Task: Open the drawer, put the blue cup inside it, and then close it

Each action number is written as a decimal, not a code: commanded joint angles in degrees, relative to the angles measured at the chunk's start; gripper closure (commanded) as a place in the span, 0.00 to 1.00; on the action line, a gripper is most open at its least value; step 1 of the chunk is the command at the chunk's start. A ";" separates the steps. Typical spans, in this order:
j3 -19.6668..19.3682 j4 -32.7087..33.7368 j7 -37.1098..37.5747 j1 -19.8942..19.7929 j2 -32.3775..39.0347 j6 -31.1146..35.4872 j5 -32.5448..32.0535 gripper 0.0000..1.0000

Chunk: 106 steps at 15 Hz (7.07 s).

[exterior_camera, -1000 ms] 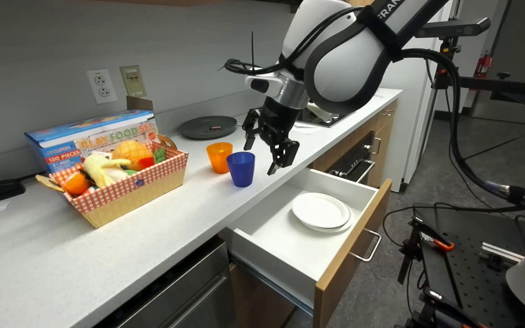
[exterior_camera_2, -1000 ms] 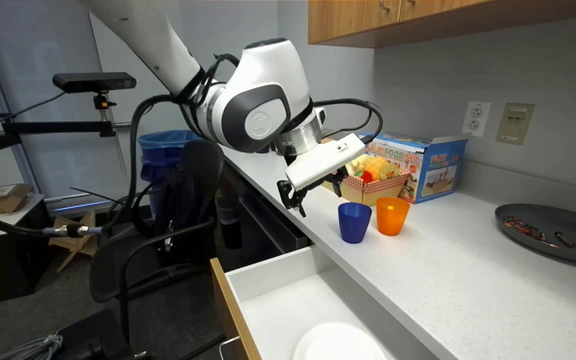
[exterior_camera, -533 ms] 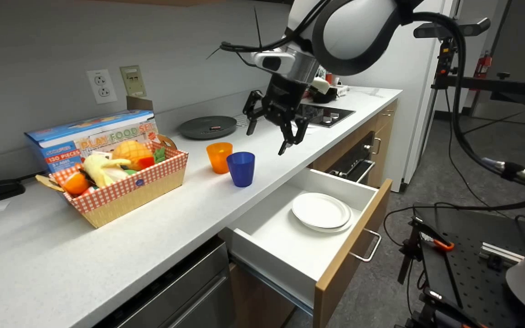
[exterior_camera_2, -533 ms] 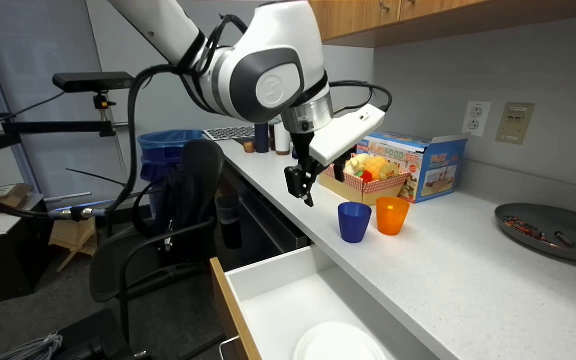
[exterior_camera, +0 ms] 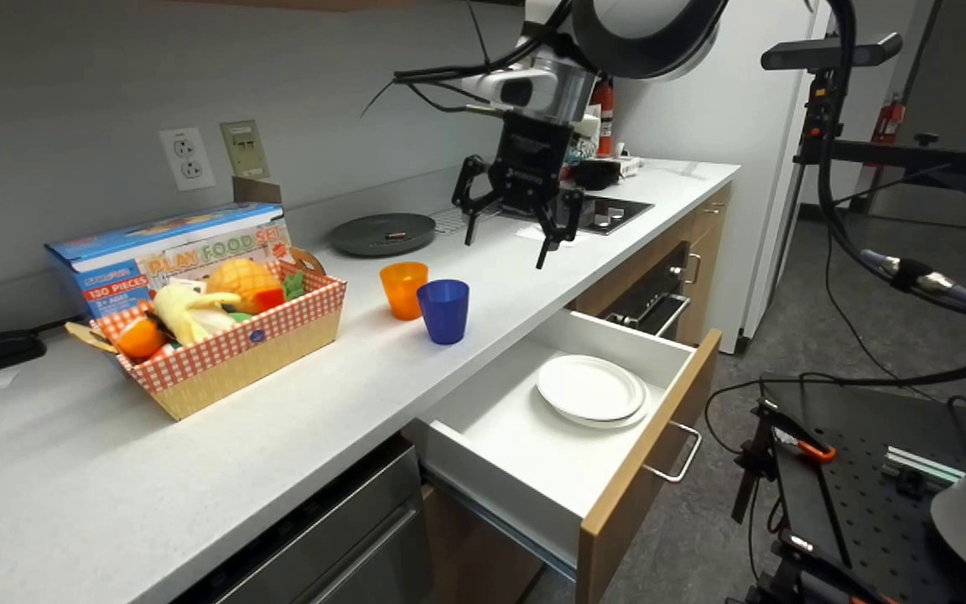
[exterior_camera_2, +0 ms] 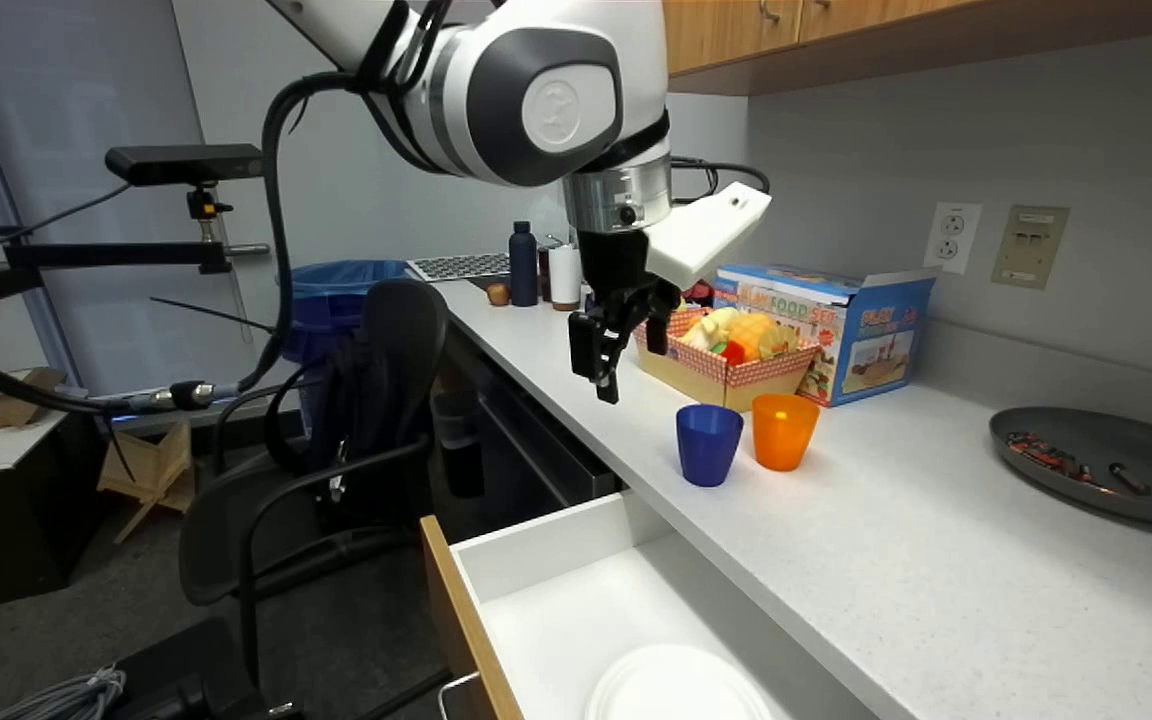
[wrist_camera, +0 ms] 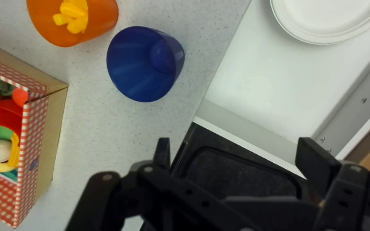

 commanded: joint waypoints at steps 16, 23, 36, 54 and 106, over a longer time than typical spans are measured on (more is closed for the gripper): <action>29.20 8.16 -31.40 -32.50 12.21 0.69 1.44 0.00; 31.89 14.73 -28.77 -35.24 20.62 3.17 -5.00 0.00; 35.97 18.64 -23.44 -35.65 24.36 2.74 -6.66 0.73; 36.69 -0.53 -25.04 -36.97 6.73 0.38 -5.80 0.99; 36.86 -22.17 -34.50 -31.49 -5.99 0.92 3.75 0.00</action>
